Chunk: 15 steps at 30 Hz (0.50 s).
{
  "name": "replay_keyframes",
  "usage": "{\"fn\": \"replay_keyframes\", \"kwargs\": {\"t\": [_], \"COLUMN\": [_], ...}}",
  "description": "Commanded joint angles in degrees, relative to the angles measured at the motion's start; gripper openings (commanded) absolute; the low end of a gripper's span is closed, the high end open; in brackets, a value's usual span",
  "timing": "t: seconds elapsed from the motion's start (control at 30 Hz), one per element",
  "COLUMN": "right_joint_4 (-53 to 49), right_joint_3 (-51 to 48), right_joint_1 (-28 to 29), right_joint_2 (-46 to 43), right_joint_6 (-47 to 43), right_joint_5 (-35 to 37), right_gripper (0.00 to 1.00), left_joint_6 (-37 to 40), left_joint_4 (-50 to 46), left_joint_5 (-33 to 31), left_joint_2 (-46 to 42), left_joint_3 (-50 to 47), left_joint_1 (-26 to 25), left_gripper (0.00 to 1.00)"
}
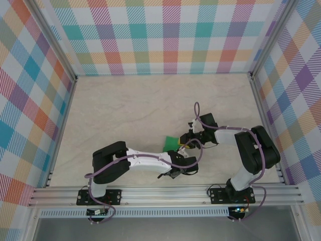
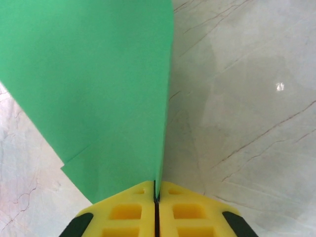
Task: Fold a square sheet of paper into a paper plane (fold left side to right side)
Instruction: Fold the wing for the fifth time at the center of the table.
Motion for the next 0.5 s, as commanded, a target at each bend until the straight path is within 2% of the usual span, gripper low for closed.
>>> {"fn": "replay_keyframes", "kwargs": {"t": [0.0, 0.2, 0.33, 0.47], "right_joint_4": [-3.69, -11.45, -14.34, -17.34], "right_joint_3": [2.03, 2.49, 0.81, -0.18], "right_joint_1": [0.3, -1.06, -3.73, -5.41], "right_joint_2": [-2.85, -11.73, -18.53, -22.22], "right_joint_6": [-2.31, -4.59, -4.85, -6.06], "right_joint_5": [1.19, 8.48, 11.25, 12.11], "right_gripper": [0.25, 0.56, 0.76, 0.9], "left_joint_6": [-1.21, -1.04, -0.85, -0.73], "left_joint_4": [1.71, 4.96, 8.77, 11.6], "left_joint_5": [1.09, 5.04, 10.89, 15.9], "left_joint_2": [-4.31, -9.2, -11.64, -12.02], "left_joint_3": [-1.21, -3.61, -6.2, -7.78], "left_joint_1": [1.26, 3.28, 5.48, 7.67], "left_gripper": [0.06, 0.02, 0.0, 0.0]}}
